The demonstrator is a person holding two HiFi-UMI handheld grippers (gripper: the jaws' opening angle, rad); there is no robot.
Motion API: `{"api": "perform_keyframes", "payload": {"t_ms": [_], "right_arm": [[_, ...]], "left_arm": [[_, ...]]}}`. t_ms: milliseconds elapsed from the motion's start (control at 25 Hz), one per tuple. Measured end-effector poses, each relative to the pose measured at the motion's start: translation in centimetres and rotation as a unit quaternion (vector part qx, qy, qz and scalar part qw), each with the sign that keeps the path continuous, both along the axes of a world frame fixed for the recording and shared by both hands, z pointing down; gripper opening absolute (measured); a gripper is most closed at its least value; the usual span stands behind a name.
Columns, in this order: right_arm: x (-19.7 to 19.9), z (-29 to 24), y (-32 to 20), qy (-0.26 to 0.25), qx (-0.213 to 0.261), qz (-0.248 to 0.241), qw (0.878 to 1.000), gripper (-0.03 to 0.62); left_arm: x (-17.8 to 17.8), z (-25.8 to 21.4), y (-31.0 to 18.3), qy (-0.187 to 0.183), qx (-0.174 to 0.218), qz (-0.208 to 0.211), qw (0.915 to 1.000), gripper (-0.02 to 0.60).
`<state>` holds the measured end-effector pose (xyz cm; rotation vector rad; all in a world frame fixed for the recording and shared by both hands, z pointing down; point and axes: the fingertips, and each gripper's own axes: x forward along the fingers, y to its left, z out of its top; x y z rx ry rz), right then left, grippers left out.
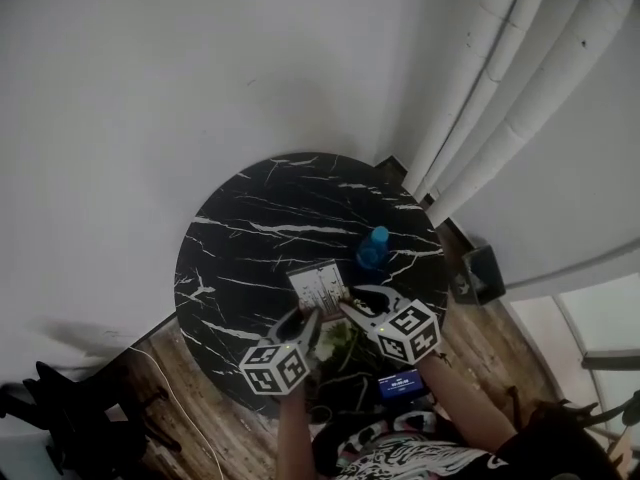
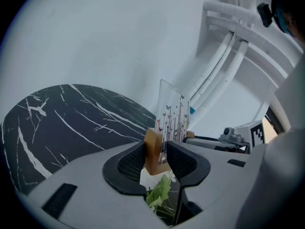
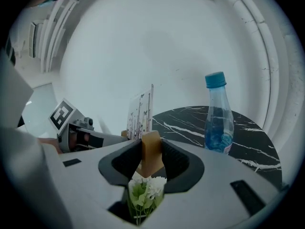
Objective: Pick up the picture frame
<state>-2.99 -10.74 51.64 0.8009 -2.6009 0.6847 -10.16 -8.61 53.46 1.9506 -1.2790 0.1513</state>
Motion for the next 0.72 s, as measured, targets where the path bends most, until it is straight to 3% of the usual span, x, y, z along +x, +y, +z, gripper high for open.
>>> {"api": "perform_keyframes", "payload": {"t_ms": [720], "right_arm": [[0.5,-4.8,4.0,-0.041,0.031,0.022,0.998,0.132]], "left_arm": [[0.2,-4.5,3.9,0.002,0.035,0.002,0.9994,0.150]]}}
